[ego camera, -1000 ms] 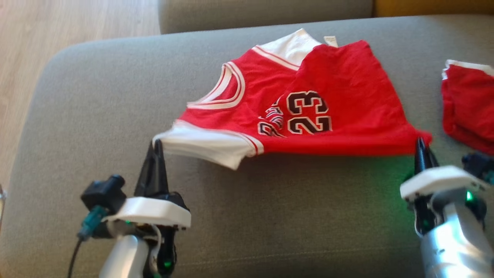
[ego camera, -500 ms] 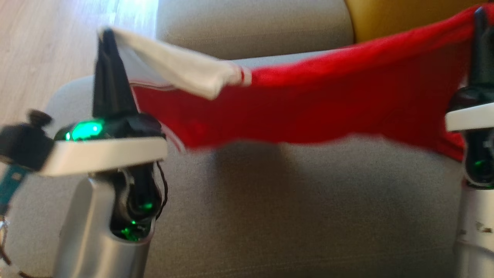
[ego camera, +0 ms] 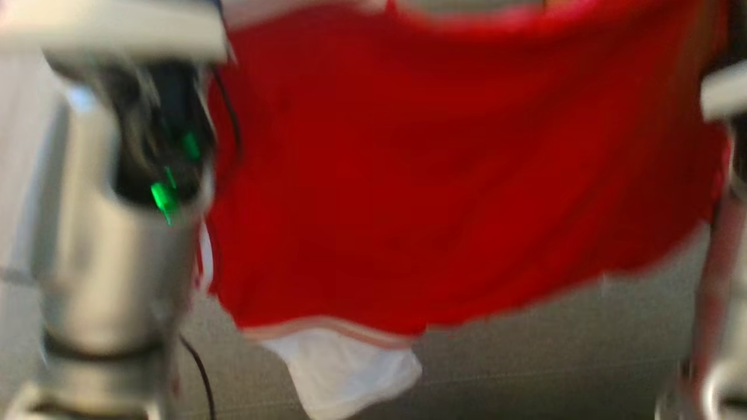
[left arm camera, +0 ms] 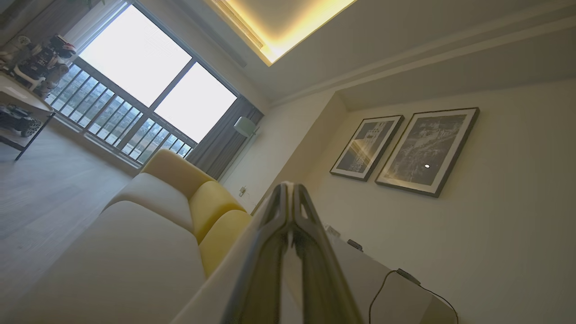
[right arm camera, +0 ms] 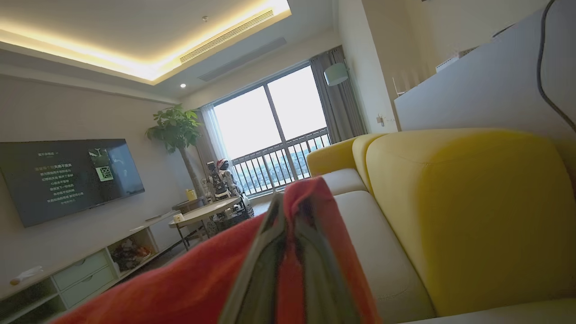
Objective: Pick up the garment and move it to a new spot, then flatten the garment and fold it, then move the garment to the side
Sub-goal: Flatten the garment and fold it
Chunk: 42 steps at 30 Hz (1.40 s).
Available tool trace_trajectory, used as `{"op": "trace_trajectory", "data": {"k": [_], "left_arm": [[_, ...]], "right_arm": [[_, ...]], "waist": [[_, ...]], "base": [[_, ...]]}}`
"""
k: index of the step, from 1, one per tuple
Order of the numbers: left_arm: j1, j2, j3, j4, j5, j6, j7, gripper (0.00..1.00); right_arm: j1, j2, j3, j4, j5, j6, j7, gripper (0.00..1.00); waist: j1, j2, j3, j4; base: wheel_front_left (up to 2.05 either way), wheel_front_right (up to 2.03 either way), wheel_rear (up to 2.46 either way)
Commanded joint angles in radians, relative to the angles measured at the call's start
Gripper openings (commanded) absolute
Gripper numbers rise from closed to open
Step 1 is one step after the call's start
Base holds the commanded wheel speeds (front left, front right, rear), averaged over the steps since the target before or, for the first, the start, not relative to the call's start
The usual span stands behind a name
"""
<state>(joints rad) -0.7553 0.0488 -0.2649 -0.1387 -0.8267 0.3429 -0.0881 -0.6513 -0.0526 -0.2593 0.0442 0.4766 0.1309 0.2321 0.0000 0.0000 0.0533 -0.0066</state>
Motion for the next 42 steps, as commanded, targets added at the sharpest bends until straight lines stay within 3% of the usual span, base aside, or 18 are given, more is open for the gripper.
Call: {"op": "trace_trajectory", "data": {"k": [1, 7, 12, 18, 23, 30, 42], "left_arm": [[-0.150, 0.049, 0.054, 0.048, 0.002, -0.007, 0.025, 0.00], [-0.470, 0.107, 0.056, 0.321, 0.071, -0.058, 0.010, 0.00], [-0.783, 0.118, 0.071, 0.554, 0.138, -0.136, -0.133, 0.00], [-0.934, 0.083, 0.083, 0.688, 0.216, -0.230, -0.172, 0.00], [-0.819, 0.050, 0.086, 0.696, 0.276, -0.296, -0.173, 0.00], [-0.513, 0.048, 0.035, 0.713, 0.356, -0.370, -0.173, 0.00], [-0.043, 0.103, 0.003, 0.722, 0.372, -0.437, -0.171, 0.00]], "right_arm": [[-0.171, 0.002, 0.030, 0.063, -0.014, 0.000, 0.022, 0.00], [-0.531, 0.002, 0.038, 0.362, -0.085, 0.000, -0.020, 0.00], [-0.831, 0.002, 0.033, 0.593, -0.078, 0.000, -0.213, 0.00], [-0.965, 0.002, 0.032, 0.770, -0.123, 0.000, -0.428, 0.00], [-0.895, -0.015, 0.081, 0.870, -0.088, 0.000, -0.453, 0.00], [-0.682, -0.073, 0.173, 0.983, 0.027, 0.000, -0.392, 0.00], [-0.285, -0.133, 0.391, 0.978, 0.211, 0.000, -0.258, 0.00]], "waist": [[0.0000, 0.0000, 0.135, -0.022], [0.0000, 0.0000, 0.305, -0.040], [0.0000, 0.0000, 0.415, -0.042], [0.0000, 0.0000, 0.454, -0.018], [0.0000, 0.0000, 0.455, 0.010], [0.0000, 0.0000, 0.413, 0.042], [0.0000, 0.0000, 0.211, 0.062]], "base": [[0.00, 0.00, 0.00], [0.00, 0.00, 0.00], [0.00, 0.00, 0.00], [0.00, 0.00, 0.00], [0.00, 0.00, 0.00], [0.00, 0.00, 0.00], [0.00, 0.00, 0.00]]}}
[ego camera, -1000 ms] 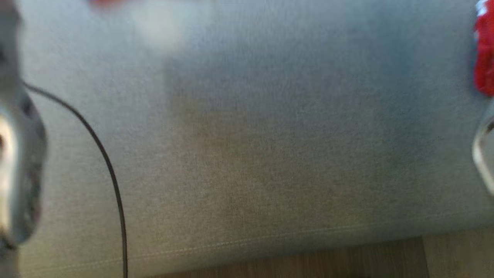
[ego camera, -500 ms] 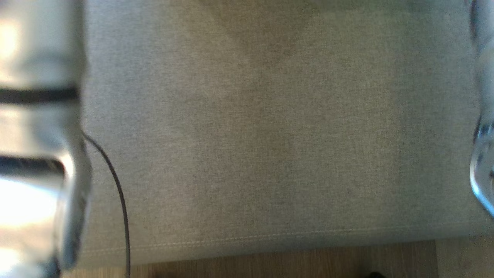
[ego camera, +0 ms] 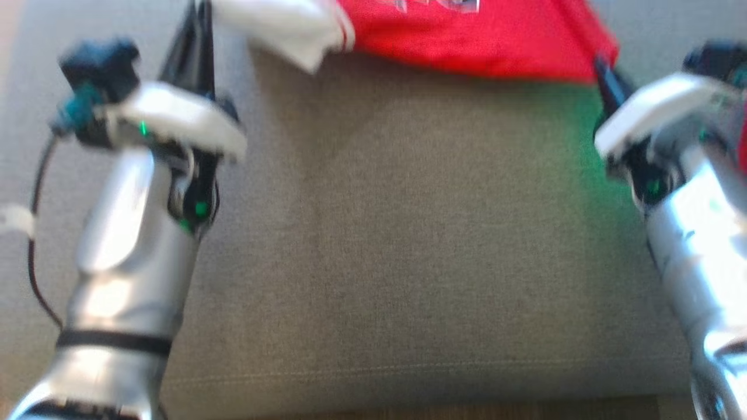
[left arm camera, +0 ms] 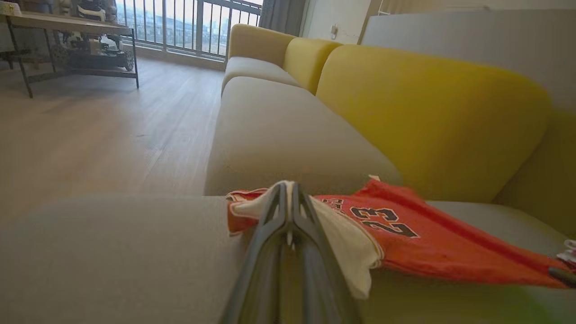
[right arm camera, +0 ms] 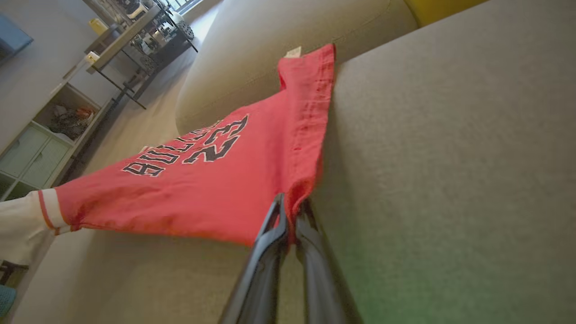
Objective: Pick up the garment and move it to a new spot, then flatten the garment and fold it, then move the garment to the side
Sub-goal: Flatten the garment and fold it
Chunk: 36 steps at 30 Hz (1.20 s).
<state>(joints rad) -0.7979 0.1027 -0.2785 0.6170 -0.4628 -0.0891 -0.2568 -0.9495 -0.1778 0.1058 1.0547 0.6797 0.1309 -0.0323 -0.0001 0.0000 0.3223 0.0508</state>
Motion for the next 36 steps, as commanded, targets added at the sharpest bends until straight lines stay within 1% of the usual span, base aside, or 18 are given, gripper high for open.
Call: {"op": "trace_trajectory", "data": {"k": [1, 5, 6, 12, 13, 19, 22, 28, 36], "left_arm": [[0.030, 0.060, 0.004, -0.034, 0.010, -0.010, 0.008, 0.00], [0.152, 0.118, -0.044, -0.054, 0.032, -0.022, 0.024, 0.00], [0.152, 0.118, -0.044, -0.054, 0.032, -0.022, 0.024, 0.00], [0.314, 0.183, -0.109, -0.107, 0.032, -0.034, 0.062, 0.00], [0.357, 0.212, -0.136, -0.133, 0.035, -0.037, 0.080, 0.00], [0.470, 0.297, -0.193, -0.228, 0.003, -0.040, 0.144, 0.00], [0.522, 0.339, -0.228, -0.288, -0.032, -0.041, 0.182, 0.00], [0.615, 0.439, -0.318, -0.426, -0.151, -0.041, 0.259, 0.00], [0.706, 0.567, -0.393, -0.566, -0.314, -0.041, 0.337, 0.00]], "right_arm": [[0.035, -0.015, 0.038, -0.028, 0.012, 0.000, 0.012, 0.00], [0.095, -0.035, 0.058, 0.003, 0.029, 0.000, 0.008, 0.00], [0.095, -0.035, 0.058, 0.003, 0.029, 0.000, 0.008, 0.00], [0.147, -0.056, 0.081, 0.025, 0.051, 0.000, 0.000, 0.00], [0.164, -0.059, 0.091, 0.032, 0.056, 0.000, 0.003, 0.00], [0.204, -0.082, 0.140, 0.051, 0.055, 0.000, 0.057, 0.00], [0.229, -0.099, 0.182, 0.050, 0.046, 0.000, 0.100, 0.00], [0.289, -0.145, 0.269, 0.007, 0.053, 0.000, 0.219, 0.00], [0.382, -0.237, 0.372, -0.112, 0.123, 0.000, 0.441, 0.00]], "waist": [[0.0001, 0.0000, -0.072, 0.005], [0.0001, 0.0000, -0.123, 0.006], [0.0001, 0.0000, -0.123, 0.006], [0.0001, 0.0000, -0.182, 0.014], [0.0001, 0.0000, -0.201, 0.014], [0.0001, 0.0000, -0.244, 0.008], [0.0001, 0.0000, -0.264, 0.002], [0.0001, 0.0000, -0.302, -0.015], [0.0001, 0.0000, -0.337, -0.037]], "base": [[0.00, 0.00, 0.00], [0.00, 0.00, 0.00], [0.00, 0.00, 0.00], [0.00, 0.00, 0.00], [0.00, 0.00, 0.00], [0.00, 0.00, 0.00], [0.00, 0.00, 0.00], [0.00, 0.00, 0.00], [0.00, 0.00, 0.00]]}}
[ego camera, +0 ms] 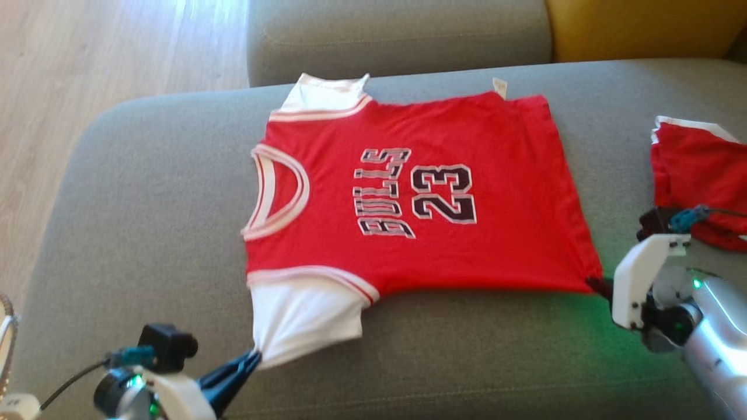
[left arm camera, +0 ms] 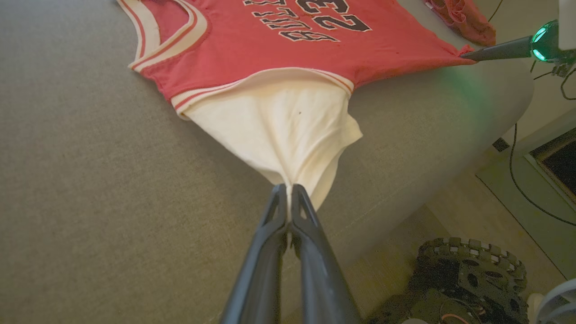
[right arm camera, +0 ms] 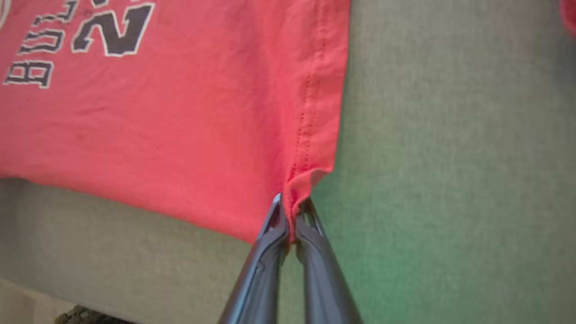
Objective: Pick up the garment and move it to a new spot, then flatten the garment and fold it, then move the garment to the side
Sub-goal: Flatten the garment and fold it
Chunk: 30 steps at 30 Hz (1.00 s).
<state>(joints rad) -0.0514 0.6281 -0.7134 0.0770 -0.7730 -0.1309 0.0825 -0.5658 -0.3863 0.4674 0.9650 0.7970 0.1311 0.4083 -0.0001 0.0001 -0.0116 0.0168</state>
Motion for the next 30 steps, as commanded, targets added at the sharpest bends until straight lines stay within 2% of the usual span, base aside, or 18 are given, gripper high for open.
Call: {"op": "trace_trajectory", "data": {"k": [1, 7, 12, 19, 23, 30], "left_arm": [[-0.031, 0.055, 0.036, -0.040, -0.023, 0.000, 0.007, 0.00], [0.029, 0.119, 0.027, -0.130, -0.182, 0.000, 0.049, 0.00], [0.059, 0.173, -0.006, -0.207, -0.268, 0.000, 0.086, 0.00], [0.024, 0.192, 0.022, -0.234, -0.264, 0.000, 0.043, 0.00], [-0.024, 0.171, 0.060, -0.230, -0.235, 0.005, -0.017, 0.00], [-0.122, 0.112, 0.108, -0.195, -0.193, 0.026, -0.091, 0.00]], "right_arm": [[0.010, -0.042, 0.020, -0.041, 0.015, 0.000, 0.025, 0.00], [0.072, -0.105, 0.037, -0.127, 0.080, 0.000, 0.173, 0.00], [0.122, -0.146, 0.037, -0.213, 0.114, 0.000, 0.278, 0.00], [0.136, -0.168, -0.027, -0.293, 0.096, 0.000, 0.220, 0.00], [0.120, -0.152, -0.078, -0.323, 0.074, 0.000, 0.161, 0.00], [0.057, -0.094, -0.153, -0.301, -0.014, 0.000, 0.052, 0.00]], "waist": [[0.0001, -0.0001, -0.006, -0.005], [0.0001, -0.0001, -0.019, -0.018], [0.0001, -0.0001, -0.021, -0.022], [0.0001, -0.0001, -0.011, -0.020], [0.0001, -0.0001, 0.004, -0.021], [0.0001, -0.0001, 0.058, -0.023]], "base": [[0.00, 0.00, 0.00], [0.00, 0.00, 0.00], [0.00, 0.00, 0.00], [0.00, 0.00, 0.00], [0.00, 0.00, 0.00], [0.00, 0.00, 0.00]]}}
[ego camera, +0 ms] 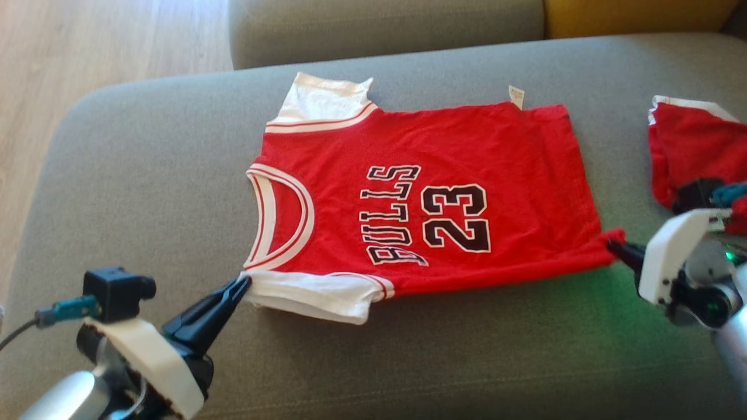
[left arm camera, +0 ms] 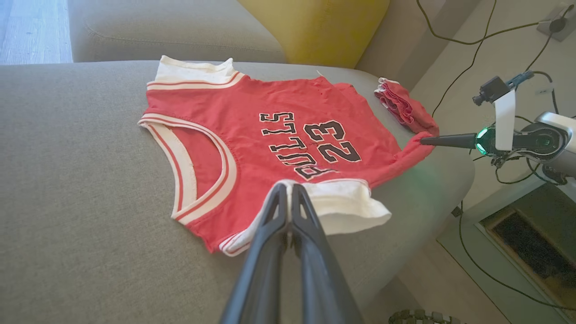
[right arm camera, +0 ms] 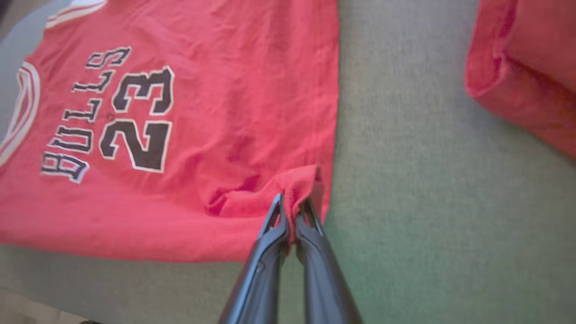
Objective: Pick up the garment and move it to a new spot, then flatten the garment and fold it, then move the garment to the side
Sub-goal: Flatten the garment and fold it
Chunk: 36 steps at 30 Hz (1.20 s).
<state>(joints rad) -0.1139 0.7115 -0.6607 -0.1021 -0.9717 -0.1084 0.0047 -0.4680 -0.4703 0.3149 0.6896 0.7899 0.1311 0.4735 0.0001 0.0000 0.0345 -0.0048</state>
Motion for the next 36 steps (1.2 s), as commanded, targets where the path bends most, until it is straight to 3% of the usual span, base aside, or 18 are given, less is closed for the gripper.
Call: {"op": "trace_trajectory", "data": {"k": [1, 11, 18, 36], "left_arm": [[-0.071, 0.022, 0.055, -0.009, 0.011, 0.004, -0.014, 0.00], [-0.195, -0.013, 0.021, 0.069, 0.074, -0.003, 0.016, 0.00], [-0.286, -0.068, 0.005, 0.148, 0.114, -0.004, 0.009, 0.00], [-0.475, -0.202, 0.025, 0.381, 0.213, 0.089, -0.087, 0.00]], "right_arm": [[-0.051, 0.000, -0.010, -0.021, -0.015, 0.000, -0.026, 0.00], [-0.136, 0.060, -0.045, 0.016, -0.084, 0.000, -0.118, 0.00], [-0.195, 0.088, -0.053, 0.070, -0.109, 0.000, -0.176, 0.00], [-0.307, 0.128, 0.013, 0.175, -0.096, 0.000, -0.213, 0.00]], "waist": [[-0.0001, 0.0000, 0.020, -0.002], [-0.0001, 0.0000, 0.102, 0.004], [-0.0001, 0.0000, 0.151, 0.012], [-0.0001, 0.0000, 0.227, 0.008]], "base": [[0.00, 0.00, 0.00], [0.00, 0.00, 0.00], [0.00, 0.00, 0.00], [0.00, 0.00, 0.00]]}}
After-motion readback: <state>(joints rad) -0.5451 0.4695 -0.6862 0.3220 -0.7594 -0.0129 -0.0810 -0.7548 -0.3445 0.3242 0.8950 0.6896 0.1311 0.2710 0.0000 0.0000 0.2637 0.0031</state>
